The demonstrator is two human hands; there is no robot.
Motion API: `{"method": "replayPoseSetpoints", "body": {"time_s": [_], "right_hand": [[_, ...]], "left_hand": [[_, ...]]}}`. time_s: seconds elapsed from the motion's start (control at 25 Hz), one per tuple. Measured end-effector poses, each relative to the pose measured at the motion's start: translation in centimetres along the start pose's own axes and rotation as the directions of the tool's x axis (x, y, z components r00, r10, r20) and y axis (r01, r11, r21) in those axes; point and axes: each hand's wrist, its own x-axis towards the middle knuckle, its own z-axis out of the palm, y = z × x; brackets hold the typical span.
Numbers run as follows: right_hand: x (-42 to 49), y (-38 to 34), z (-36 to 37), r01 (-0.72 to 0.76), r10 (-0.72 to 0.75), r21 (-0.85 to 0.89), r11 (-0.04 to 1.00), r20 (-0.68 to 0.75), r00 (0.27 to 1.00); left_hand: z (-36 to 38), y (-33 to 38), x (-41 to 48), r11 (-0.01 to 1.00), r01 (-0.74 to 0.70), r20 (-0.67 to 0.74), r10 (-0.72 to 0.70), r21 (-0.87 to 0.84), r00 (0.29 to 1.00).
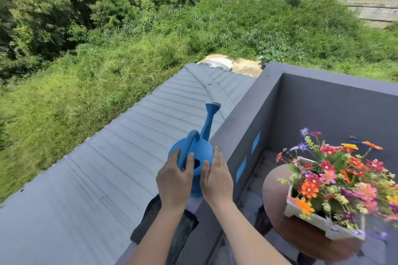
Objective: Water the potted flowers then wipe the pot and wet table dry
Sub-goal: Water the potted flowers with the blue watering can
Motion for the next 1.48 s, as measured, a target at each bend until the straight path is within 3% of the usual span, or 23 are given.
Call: {"method": "replayPoseSetpoints", "body": {"time_s": [0.36, 0.64, 0.76, 1.0, 1.2, 1.48], "right_hand": [[-0.6, 1.0, -2.3, -0.047, 0.045, 0.127, 0.991, 0.019, 0.999], [-0.8, 0.0, -7.5, 0.050, 0.057, 0.326, 0.944, -0.311, 0.949], [-0.9, 0.0, -11.3, 0.126, 0.016, 0.278, 0.952, -0.458, 0.889], [-3.0, 1.2, -15.7, 0.193, -0.077, 0.149, 0.970, -0.565, 0.822], [-4.7, 0.9, -16.3, 0.143, -0.083, 0.072, 0.987, -0.535, 0.841], [-5.3, -1.9, -15.9, 0.164, -0.149, 0.009, 0.986, -0.365, 0.919]], "left_hand": [[0.1, 1.6, -0.4, 0.987, -0.102, 0.103, 0.115, -0.122, 0.988], [-2.1, 8.4, 1.2, 0.944, -0.177, 0.237, 0.246, -0.278, 0.940], [-3.1, 12.6, 1.1, 0.910, -0.238, 0.279, 0.339, -0.340, 0.898], [-4.4, 18.6, 1.3, 0.850, -0.414, 0.384, 0.519, -0.326, 0.763], [-4.8, 21.4, 2.0, 0.789, -0.578, 0.498, 0.594, -0.208, 0.632], [-7.4, 23.4, 4.4, 0.733, -0.678, 0.631, 0.554, -0.059, 0.544]]}}
